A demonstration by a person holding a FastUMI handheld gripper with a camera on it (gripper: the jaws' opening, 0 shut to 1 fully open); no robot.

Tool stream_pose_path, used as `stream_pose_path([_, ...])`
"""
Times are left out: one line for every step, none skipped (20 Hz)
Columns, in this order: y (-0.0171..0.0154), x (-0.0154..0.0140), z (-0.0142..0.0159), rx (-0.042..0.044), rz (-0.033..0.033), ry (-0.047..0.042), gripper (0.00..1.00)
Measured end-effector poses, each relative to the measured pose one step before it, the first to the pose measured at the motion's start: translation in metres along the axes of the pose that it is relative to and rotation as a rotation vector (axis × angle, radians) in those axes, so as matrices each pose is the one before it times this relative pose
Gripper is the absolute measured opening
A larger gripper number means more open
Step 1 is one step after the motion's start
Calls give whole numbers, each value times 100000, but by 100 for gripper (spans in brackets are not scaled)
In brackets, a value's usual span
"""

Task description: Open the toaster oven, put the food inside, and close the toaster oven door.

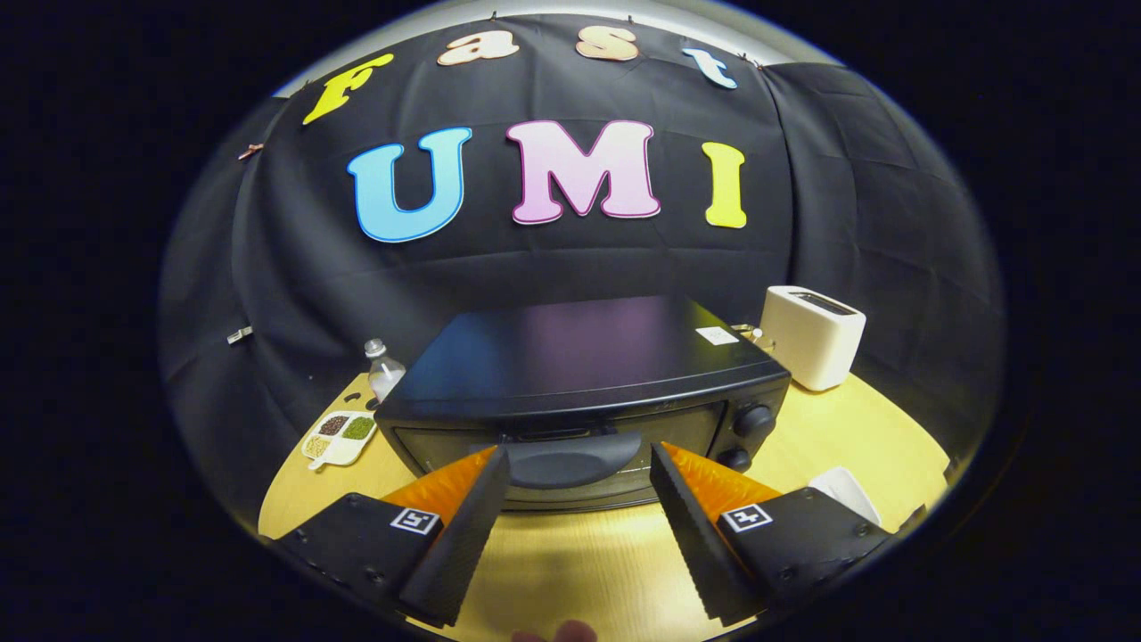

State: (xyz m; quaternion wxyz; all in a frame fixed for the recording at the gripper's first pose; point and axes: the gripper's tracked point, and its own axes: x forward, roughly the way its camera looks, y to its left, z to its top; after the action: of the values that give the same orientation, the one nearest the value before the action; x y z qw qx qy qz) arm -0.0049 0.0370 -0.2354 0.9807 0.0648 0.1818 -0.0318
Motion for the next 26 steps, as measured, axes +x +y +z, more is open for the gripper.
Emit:
stream_pose_path([-207, -437, 651, -715, -59, -803, 99])
stream_pose_path([-402, -403, 829, -833, -245, -1323, 99])
stream_pose_path([-525, -457, 876, -1044, -398, -1129, 99])
stream_pose_path([-593, -393, 982, -966, -314, -1565, 99])
stream_pose_path([-637, -515, 1123, -1010, -590, -1382, 99])
stream_pose_path([-545, -355, 1123, -684, -315, -1467, 99])
stream_pose_path([-401, -339, 1071, -216, 463, -1419, 99])
stream_pose_path([-344, -198, 981, -65, 614, -924, 98])
stream_pose_path([-494, -316, 1008, 238, 890, -901, 99])
stream_pose_path([-364, -332, 1121, -3, 849, -1283, 99])
stream_pose_path([-630, -147, 1201, -259, 379, -1394, 99])
stream_pose_path([-438, -218, 1224, 32, 618, -1821, 99])
stream_pose_path([-491, -179, 1040, 136, 240, -1312, 99])
stream_pose_path([-423, -240, 947, 280, 760, -899, 98])
stream_pose_path([-582, -221, 874, -154, 117, -540, 98])
stream_pose_path([-532, -236, 823, -556, 74, -984, 98])
stream_pose_path([-780, -191, 790, -885, -760, -1097, 98])
stream_pose_path([-343, -201, 429, -539, 274, -386, 98])
stream_pose_path([-226, -202, 213, -330, 433, -118, 98])
stream_pose_path([-192, -192, 208, -62, 694, 310, 98])
stream_pose_path([-39, -144, 103, 7, 800, -79, 98])
stream_pose_path([-59, -124, 170, -62, 648, 99, 98])
stream_pose_path([-139, -103, 207, -130, 423, -48, 98])
stream_pose_path([-115, -48, 153, -256, 146, 123, 98])
stream_pose_path([-93, -20, 28, -206, 59, 236, 98])
stream_pose_path([-142, 14, 143, -31, -64, -26, 99])
